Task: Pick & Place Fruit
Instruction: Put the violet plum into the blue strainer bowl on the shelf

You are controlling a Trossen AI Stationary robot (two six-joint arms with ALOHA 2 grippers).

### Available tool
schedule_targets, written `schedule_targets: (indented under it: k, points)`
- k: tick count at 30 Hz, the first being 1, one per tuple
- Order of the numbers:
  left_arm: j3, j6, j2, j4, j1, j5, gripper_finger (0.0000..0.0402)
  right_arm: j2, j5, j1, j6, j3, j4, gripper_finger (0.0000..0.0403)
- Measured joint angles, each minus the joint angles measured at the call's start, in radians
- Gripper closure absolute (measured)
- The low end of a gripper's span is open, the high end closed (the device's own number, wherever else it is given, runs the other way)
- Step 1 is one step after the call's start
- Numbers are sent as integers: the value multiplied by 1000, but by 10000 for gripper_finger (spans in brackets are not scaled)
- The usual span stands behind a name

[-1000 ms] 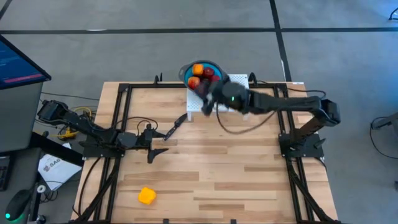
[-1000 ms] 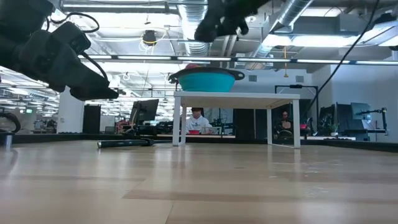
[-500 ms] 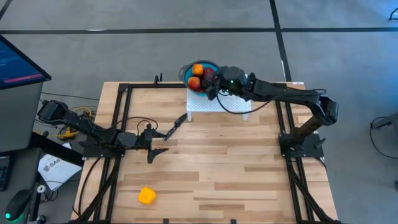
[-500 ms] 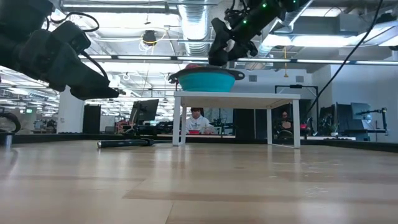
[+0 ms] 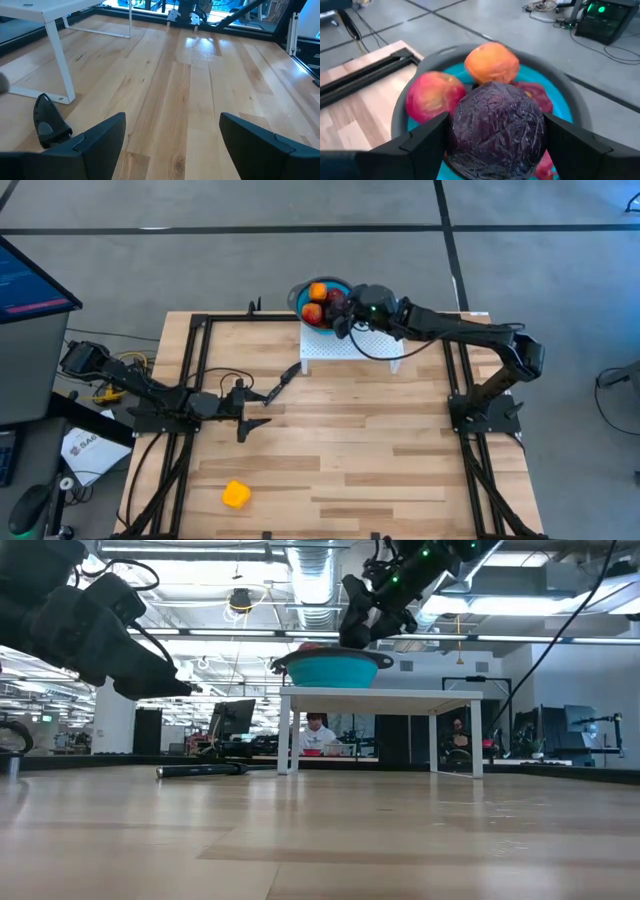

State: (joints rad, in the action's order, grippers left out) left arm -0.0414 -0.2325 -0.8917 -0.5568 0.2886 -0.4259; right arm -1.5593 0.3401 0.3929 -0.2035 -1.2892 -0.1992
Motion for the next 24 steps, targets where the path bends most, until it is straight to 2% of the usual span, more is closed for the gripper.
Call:
schedule_targets:
  k: [8,13,24]
  points:
    - [0,0,0,-8,0,0,87,0,-6,72,20,0,111,105]
    - [0,0,0,-14,0,0,87,0,-89,106,26,0,175,105]
    - [0,0,0,-25,0,0,87,-127,-133,105,32,-6,214,105]
